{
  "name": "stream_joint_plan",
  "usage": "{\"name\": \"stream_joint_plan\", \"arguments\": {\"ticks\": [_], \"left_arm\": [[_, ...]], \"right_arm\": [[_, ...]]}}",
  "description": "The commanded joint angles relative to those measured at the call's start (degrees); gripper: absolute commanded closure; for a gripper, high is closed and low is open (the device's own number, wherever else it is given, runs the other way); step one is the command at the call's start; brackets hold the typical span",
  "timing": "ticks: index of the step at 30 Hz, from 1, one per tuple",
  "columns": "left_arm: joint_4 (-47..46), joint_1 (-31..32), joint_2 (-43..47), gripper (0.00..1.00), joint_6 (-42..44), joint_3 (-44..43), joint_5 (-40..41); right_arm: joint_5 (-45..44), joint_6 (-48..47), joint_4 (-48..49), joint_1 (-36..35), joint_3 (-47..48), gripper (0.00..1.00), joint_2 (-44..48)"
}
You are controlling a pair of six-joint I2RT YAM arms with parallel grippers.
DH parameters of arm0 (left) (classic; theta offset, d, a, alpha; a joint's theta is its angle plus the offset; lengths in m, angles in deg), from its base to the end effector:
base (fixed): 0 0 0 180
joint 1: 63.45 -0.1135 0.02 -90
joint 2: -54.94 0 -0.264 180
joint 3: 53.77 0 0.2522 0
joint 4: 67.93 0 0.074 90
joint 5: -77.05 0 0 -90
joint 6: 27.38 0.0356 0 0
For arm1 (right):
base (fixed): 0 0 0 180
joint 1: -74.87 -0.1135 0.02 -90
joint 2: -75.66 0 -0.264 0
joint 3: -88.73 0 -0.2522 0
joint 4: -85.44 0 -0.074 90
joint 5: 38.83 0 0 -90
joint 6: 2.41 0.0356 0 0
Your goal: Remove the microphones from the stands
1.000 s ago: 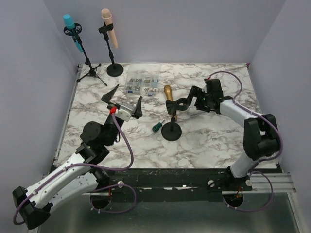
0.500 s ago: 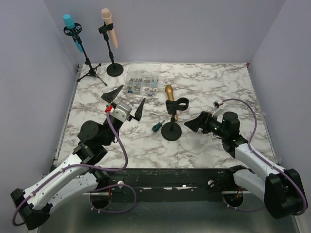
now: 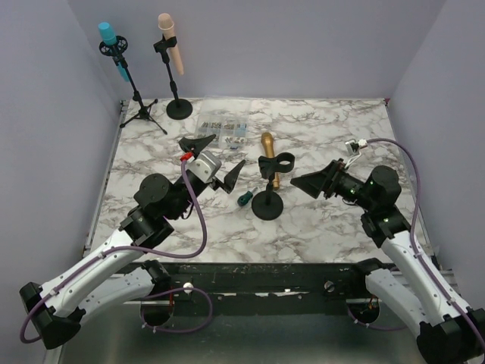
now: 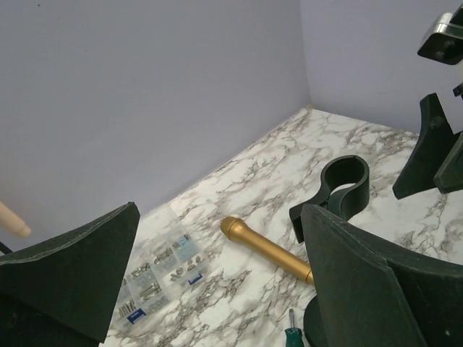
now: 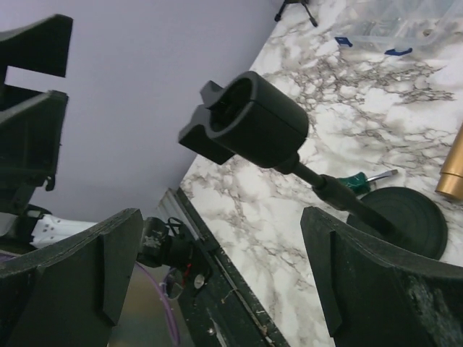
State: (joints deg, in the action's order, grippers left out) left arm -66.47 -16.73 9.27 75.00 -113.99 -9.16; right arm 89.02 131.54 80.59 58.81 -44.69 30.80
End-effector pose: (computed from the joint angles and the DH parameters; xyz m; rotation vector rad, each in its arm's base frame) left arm 0.1294 -0.1340 0.3905 0.6198 1.2078 -0.4613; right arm 0.1736 0.0727 0.3017 -0.1261 1.7849 1.3111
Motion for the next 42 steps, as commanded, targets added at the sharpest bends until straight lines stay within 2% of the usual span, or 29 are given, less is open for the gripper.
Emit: {"name": "stream_joint_plan", "arguments": {"ticks": [1, 5, 11, 15, 27, 42], "left_arm": [[0.69, 2.32, 1.11, 0.02, 3.04, -0.10, 0.84], [-0.49, 3.57, 1.00, 0.02, 4.86, 0.97, 2.69], [-0.10, 4.26, 0.07, 0.02, 5.53, 0.75, 3.14], [-0.51, 4.27, 0.06, 0.02, 6.40, 1.00, 4.21], [-1.41, 4.27, 0.04, 0.02, 8.01, 1.45, 5.56], [-1.94, 4.28, -0.08, 0.02, 8.80, 1.85, 6.21]], "right_arm": [[0.78, 4.67, -6.98, -0.30, 2.99, 0.00, 1.13], [0.02, 8.17, -7.85, -0.38, 6.31, 0.00, -4.86], [0.30, 7.95, -7.46, -0.92, 9.86, 0.00, -12.87], [1.35, 10.29, -3.07, -1.77, 9.89, 0.00, -14.92], [-0.99, 11.52, 0.66, -5.10, 13.43, 0.01, -20.59], [-2.34, 11.08, 1.20, -6.26, 12.80, 0.39, -26.48]]}}
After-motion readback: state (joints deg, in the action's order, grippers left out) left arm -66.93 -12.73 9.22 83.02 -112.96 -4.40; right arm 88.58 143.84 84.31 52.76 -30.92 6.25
